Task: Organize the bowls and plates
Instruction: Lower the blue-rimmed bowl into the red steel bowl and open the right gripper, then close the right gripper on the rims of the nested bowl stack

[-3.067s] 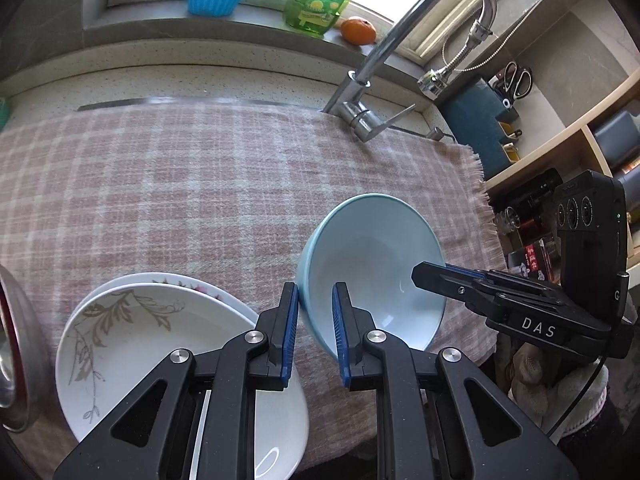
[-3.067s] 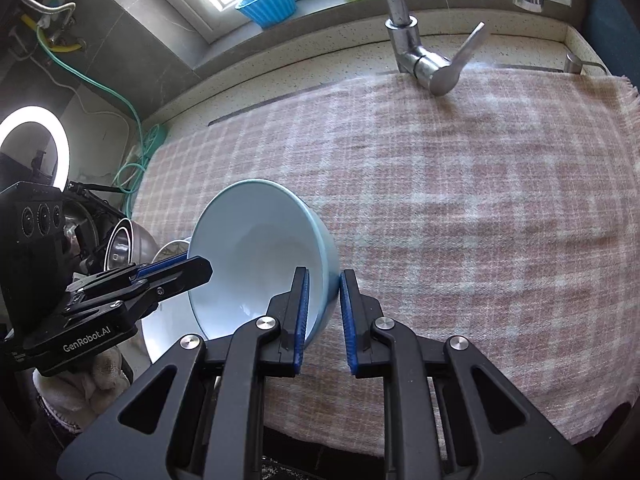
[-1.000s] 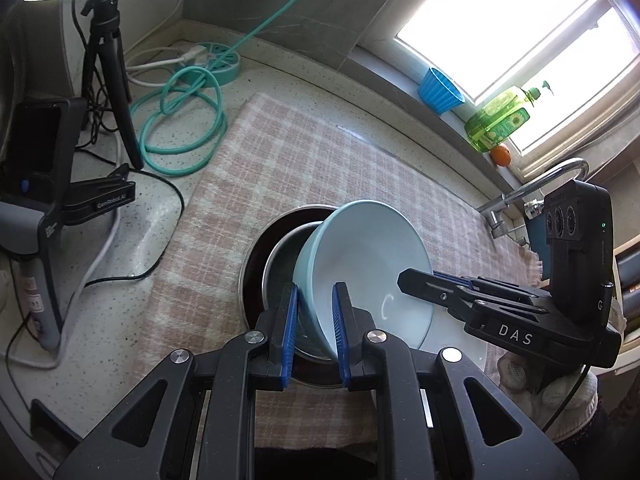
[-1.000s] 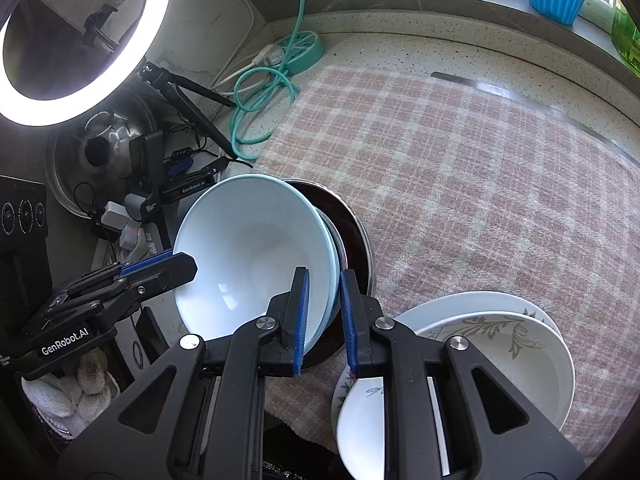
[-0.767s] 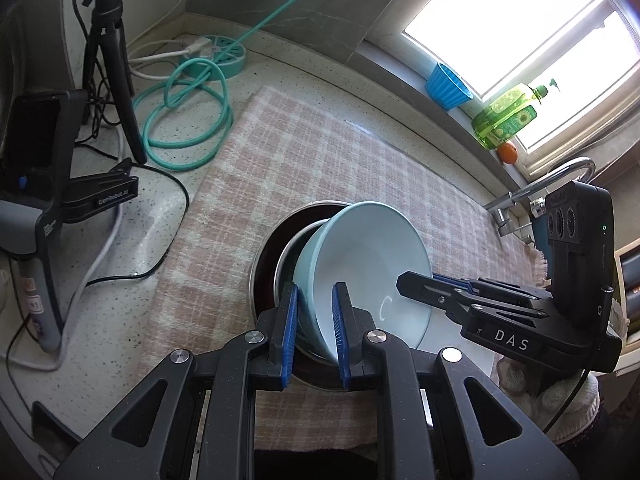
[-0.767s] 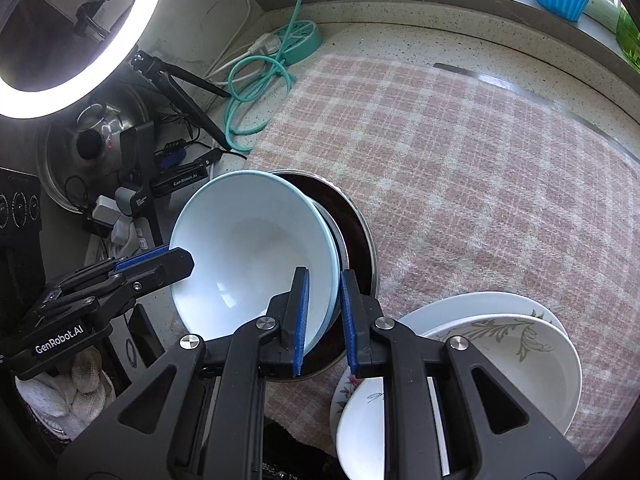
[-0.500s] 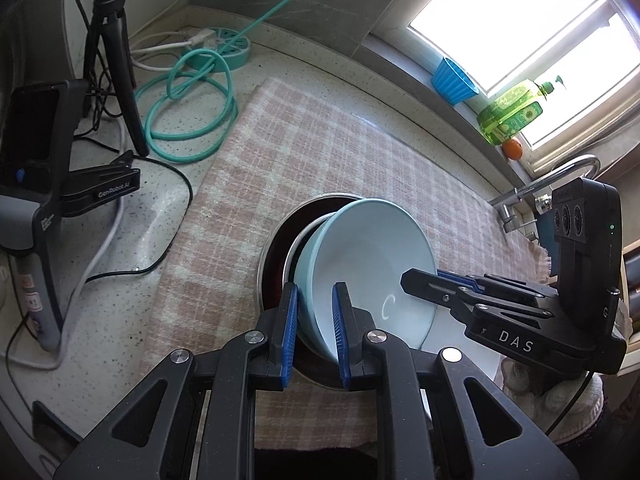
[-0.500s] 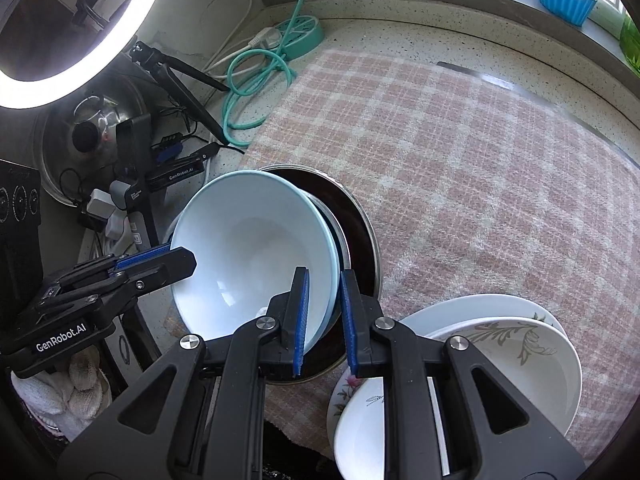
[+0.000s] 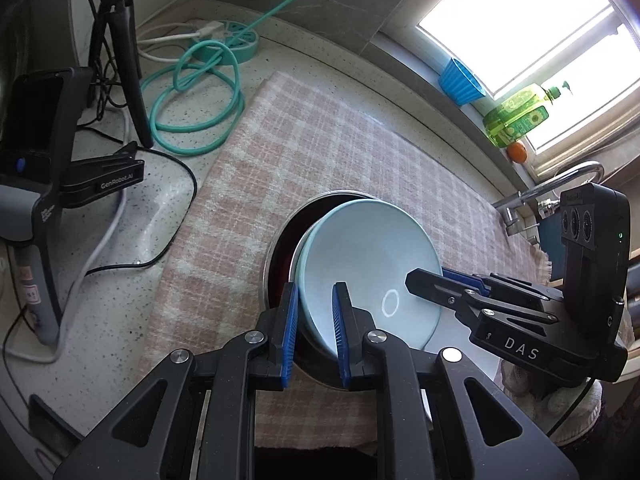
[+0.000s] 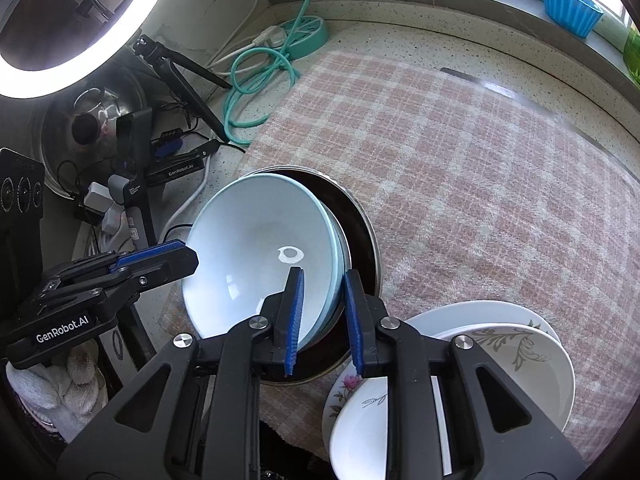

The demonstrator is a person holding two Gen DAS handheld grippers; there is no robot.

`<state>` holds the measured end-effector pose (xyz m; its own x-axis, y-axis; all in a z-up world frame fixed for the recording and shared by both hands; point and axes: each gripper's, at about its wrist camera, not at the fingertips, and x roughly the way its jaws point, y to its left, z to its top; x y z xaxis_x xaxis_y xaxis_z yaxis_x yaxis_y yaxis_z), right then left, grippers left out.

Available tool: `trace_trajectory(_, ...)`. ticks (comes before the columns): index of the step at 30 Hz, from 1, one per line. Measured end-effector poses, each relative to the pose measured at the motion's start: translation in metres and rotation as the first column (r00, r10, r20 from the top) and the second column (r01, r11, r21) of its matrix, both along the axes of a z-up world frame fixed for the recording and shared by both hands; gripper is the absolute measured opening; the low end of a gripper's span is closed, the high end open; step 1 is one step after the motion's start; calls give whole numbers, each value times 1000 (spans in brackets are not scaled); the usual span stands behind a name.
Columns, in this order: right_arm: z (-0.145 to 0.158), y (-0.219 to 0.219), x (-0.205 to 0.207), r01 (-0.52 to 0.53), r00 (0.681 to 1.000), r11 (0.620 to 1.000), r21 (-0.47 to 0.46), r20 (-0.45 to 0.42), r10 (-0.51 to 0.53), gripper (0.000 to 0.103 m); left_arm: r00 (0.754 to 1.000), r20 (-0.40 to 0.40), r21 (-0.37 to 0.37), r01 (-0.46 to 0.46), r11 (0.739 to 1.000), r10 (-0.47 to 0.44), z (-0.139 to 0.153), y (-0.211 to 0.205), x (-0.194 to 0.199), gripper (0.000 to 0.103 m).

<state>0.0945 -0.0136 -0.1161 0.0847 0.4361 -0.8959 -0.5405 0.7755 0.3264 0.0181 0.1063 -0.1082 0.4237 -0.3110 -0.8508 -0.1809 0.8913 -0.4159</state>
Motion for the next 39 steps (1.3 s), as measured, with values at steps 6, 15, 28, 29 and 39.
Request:
trace_trajectory(6, 13, -1, 0, -2, 999, 1000, 22, 38, 1, 46, 1000, 17, 11, -4, 1000, 4, 6, 1, -1, 16)
trace_trajectory(15, 26, -24, 5, 49, 998, 996, 75, 46, -53, 59, 998, 44, 9, -35, 999, 35, 13, 12, -6, 30)
trace_trajectory(28, 4, -70, 17, 180, 982, 976, 120, -79, -171, 60, 997, 17, -55, -71, 996, 72, -2, 31, -12, 37)
trace_trajectory(29, 2, -71, 17, 184, 981, 975, 125, -88, -174, 60, 997, 16, -57, -71, 996, 72, -3, 31, -13, 37)
trace_trajectory(39, -9, -62, 14, 174, 979, 974, 146, -133, -155, 48, 997, 5, -108, -77, 991, 78, -12, 35, -13, 32)
